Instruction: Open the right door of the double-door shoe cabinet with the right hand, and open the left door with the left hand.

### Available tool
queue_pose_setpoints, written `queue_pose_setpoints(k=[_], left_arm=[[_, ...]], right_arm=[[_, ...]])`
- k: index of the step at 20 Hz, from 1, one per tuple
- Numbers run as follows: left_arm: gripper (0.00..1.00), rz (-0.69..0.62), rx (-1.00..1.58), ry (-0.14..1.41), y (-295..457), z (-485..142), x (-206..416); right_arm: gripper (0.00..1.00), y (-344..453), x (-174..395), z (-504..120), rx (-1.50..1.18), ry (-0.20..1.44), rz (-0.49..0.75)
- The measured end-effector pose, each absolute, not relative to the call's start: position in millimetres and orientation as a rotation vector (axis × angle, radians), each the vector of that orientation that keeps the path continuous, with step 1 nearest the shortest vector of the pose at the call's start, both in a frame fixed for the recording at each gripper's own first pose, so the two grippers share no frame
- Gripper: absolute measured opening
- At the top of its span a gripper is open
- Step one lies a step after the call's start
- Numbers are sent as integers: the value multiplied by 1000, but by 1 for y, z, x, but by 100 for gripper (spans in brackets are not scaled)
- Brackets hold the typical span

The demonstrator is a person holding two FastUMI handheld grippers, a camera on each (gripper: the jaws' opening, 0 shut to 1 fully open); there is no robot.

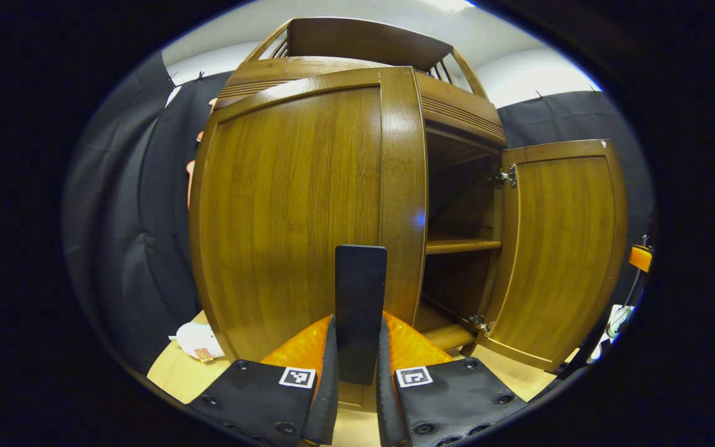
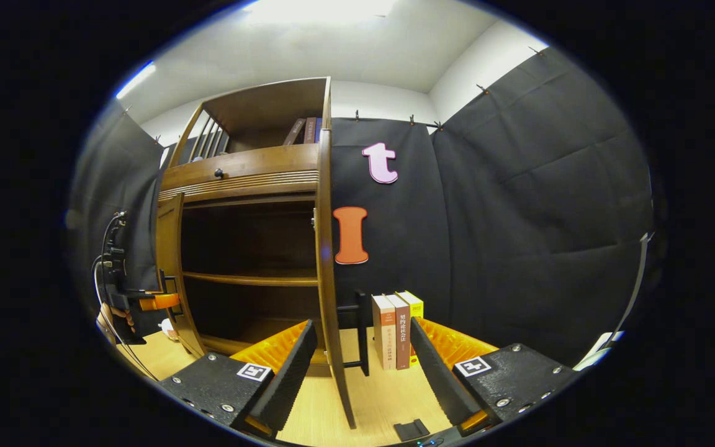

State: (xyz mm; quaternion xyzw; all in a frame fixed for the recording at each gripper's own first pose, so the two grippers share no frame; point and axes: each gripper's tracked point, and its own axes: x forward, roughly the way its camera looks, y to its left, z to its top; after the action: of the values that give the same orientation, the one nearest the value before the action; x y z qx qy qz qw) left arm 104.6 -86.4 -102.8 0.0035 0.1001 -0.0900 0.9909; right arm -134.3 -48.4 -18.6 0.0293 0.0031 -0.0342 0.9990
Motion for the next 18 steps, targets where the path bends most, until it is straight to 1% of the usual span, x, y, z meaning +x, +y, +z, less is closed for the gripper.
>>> queue_pose_setpoints(k=[5,9,10,11,12,13,15,16,18], left_arm=[[36,-183,0,201,-63,-97,75],[33,-160,7,194,-42,-94,56],[30,-152,12,193,-33,-91,47],[36,-145,19,194,-25,-90,42],[30,-136,24,197,-19,-89,40],[21,-143,26,191,-16,-89,43],[26,-140,26,199,-10,-89,33],[23,-137,26,202,-6,-90,31],[23,-130,24,202,1,-89,28]], right_arm=[[92,-21,-136,-14,60,7,-29],[92,2,-139,-8,65,0,8],[92,7,-138,-9,61,1,15],[92,10,-139,-8,57,1,19],[92,14,-139,-8,53,1,22],[92,17,-138,-8,55,2,28],[92,29,-136,-7,64,4,49],[92,33,-136,-7,64,5,55],[92,41,-135,-8,62,9,64]])
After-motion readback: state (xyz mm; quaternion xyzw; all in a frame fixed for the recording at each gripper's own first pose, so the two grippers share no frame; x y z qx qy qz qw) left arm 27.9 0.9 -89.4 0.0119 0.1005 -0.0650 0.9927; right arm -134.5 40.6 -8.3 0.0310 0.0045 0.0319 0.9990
